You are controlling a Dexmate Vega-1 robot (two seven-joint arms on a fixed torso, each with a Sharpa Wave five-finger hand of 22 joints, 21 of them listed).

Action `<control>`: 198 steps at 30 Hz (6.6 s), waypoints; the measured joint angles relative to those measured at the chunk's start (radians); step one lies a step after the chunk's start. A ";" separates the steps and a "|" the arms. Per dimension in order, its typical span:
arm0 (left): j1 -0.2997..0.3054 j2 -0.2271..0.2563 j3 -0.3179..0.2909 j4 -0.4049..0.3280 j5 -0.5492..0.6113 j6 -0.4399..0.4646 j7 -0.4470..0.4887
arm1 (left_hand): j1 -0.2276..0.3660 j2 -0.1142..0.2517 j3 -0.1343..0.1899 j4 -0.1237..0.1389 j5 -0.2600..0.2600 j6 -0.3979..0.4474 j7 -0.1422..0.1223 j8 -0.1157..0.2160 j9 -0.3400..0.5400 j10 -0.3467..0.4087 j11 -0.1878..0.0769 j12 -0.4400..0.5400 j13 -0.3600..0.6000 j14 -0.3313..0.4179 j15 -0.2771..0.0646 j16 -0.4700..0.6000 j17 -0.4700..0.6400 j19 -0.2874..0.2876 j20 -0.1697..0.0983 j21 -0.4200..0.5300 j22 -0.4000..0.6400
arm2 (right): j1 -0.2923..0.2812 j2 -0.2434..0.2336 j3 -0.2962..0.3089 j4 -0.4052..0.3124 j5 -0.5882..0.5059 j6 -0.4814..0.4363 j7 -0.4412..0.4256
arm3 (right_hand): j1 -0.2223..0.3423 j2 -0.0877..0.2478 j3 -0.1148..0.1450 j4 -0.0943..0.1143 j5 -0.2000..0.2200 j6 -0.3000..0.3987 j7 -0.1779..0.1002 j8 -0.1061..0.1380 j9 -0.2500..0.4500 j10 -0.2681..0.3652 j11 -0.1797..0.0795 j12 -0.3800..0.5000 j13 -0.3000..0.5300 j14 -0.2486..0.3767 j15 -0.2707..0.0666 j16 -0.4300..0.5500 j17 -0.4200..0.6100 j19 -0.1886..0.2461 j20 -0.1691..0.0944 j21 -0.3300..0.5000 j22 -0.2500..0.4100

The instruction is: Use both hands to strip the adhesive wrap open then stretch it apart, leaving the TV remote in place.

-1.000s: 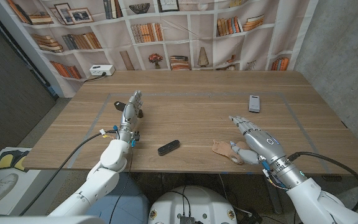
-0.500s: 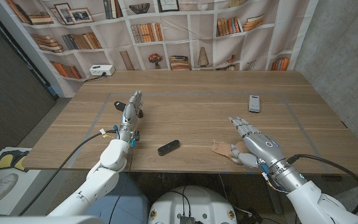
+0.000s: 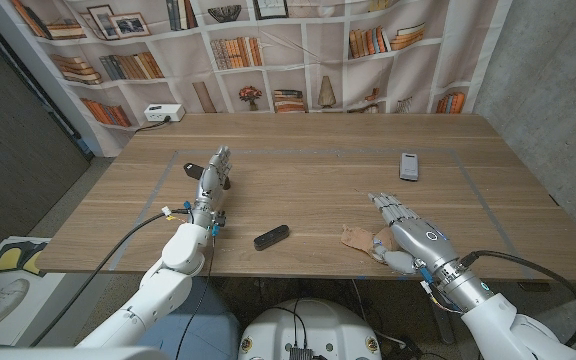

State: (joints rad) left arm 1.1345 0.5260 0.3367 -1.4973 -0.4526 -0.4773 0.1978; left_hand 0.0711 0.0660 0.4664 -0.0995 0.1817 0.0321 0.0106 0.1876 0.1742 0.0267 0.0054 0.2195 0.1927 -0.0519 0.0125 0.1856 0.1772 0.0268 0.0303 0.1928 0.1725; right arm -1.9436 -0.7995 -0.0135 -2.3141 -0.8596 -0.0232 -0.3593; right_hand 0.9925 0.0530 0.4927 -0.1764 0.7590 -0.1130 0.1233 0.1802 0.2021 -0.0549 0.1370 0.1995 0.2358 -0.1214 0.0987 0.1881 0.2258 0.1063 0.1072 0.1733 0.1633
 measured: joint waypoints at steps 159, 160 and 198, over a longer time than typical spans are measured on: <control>0.011 0.008 -0.004 -0.021 -0.007 0.023 0.015 | 0.005 0.005 0.004 -0.004 0.000 0.000 0.000 0.000 0.000 0.005 0.005 -0.005 0.000 0.000 0.000 0.000 0.000 0.000 0.000 0.000 0.000 | 0.194 -0.165 -0.426 0.043 0.045 -0.456 -0.156 | -0.015 -0.020 0.104 0.004 0.123 -0.050 -0.004 0.023 -0.002 -0.116 0.008 0.043 -0.010 -0.056 0.021 0.024 0.011 -0.116 0.041 0.015 0.000; 0.011 0.008 -0.004 -0.022 -0.007 0.023 0.015 | 0.005 0.005 0.004 -0.004 0.000 0.000 0.000 0.000 0.000 0.005 0.005 -0.005 0.000 0.000 0.000 0.000 0.000 0.000 0.000 0.000 0.000 | 0.196 -0.166 -0.428 0.043 0.047 -0.461 -0.159 | -0.014 -0.019 0.105 0.003 0.123 -0.050 -0.004 0.023 -0.002 -0.116 0.008 0.043 -0.010 -0.056 0.021 0.024 0.011 -0.116 0.041 0.015 0.000; 0.014 0.011 -0.007 -0.026 -0.013 0.023 0.011 | 0.005 0.005 0.008 -0.008 0.000 0.000 0.000 0.000 0.000 0.005 0.005 -0.005 0.000 0.000 0.000 0.000 0.000 0.000 0.000 0.000 0.000 | 0.258 -0.152 -0.509 0.082 0.037 -0.525 -0.205 | 0.041 -0.012 0.137 -0.001 0.123 -0.050 -0.004 0.023 -0.002 -0.118 -0.018 0.048 -0.010 -0.050 -0.004 0.024 0.006 -0.100 0.025 0.015 0.000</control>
State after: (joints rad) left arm 1.1485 0.5373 0.3300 -1.5233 -0.4652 -0.4544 0.2092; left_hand 0.0762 0.0710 0.4746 -0.1077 0.1817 0.0321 0.0106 0.1876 0.1742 0.0320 0.0107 0.2146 0.1927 -0.0519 0.0125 0.1857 0.1772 0.0267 0.0303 0.1928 0.1725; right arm -1.6858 -0.9518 -0.5229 -2.2321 -0.8224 -0.5485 -0.5644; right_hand 1.0335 0.0410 0.6298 -0.1775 0.8816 -0.1626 0.1195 0.2035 0.2001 -0.1727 0.1191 0.2480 0.2260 -0.1713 0.0947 0.2122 0.2321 0.0066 0.1319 0.1888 0.1631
